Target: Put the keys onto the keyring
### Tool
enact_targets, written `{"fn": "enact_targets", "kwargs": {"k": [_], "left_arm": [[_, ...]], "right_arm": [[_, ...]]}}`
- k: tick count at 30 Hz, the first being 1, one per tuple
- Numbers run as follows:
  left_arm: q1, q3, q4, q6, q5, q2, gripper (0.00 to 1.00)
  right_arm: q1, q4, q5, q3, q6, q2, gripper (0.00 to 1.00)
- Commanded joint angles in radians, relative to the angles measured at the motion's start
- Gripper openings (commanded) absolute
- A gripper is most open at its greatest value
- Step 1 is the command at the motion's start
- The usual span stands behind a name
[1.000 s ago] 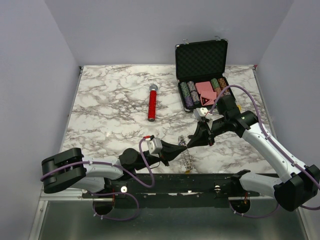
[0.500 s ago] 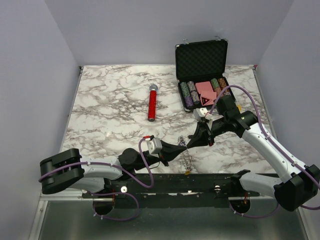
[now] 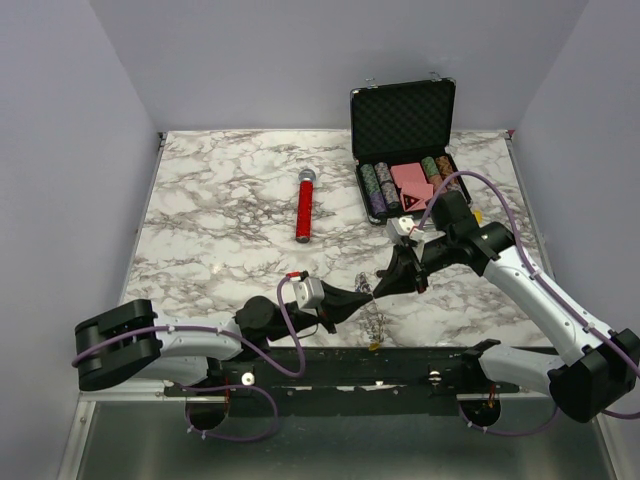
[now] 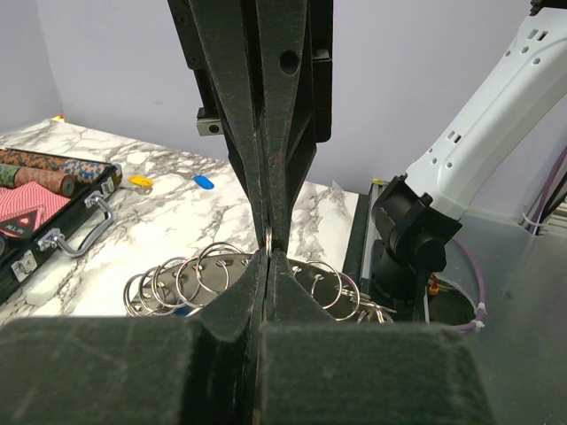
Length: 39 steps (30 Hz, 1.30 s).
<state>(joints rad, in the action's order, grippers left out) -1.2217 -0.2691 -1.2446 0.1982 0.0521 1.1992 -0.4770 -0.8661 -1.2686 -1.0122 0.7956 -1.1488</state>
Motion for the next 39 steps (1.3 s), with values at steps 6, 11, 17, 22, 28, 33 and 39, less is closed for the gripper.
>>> {"fn": "enact_targets", "kwargs": {"k": [6,11,17,22,28,33,39], "left_arm": [[-0.010,-0.028,-0.009,-0.019,-0.015,-0.036,0.00],[-0.012,-0.027,-0.009,-0.019,-0.017,-0.038,0.00],[-0.013,-0.021,-0.010,-0.019,-0.021,-0.043,0.00],[-0.012,-0.015,-0.019,-0.016,-0.026,-0.046,0.00],[-0.013,-0.004,-0.041,-0.011,-0.035,-0.050,0.00],[-0.012,0.005,-0.059,-0.006,-0.041,-0.053,0.00],[-0.013,0.014,-0.078,-0.002,-0.044,-0.061,0.00]], "right_arm": [[-0.006,-0.034,0.029,0.001,0.013,0.011,0.00],[-0.006,-0.033,0.029,0.000,0.011,0.012,0.00],[-0.008,-0.025,0.026,0.003,0.004,0.012,0.00],[-0.008,-0.017,0.021,0.004,-0.006,0.012,0.00],[-0.006,-0.002,0.011,0.006,-0.022,0.012,0.02],[-0.005,0.009,-0.006,0.012,-0.036,0.014,0.12],[-0.006,0.024,-0.029,0.011,-0.058,0.014,0.17]]}}
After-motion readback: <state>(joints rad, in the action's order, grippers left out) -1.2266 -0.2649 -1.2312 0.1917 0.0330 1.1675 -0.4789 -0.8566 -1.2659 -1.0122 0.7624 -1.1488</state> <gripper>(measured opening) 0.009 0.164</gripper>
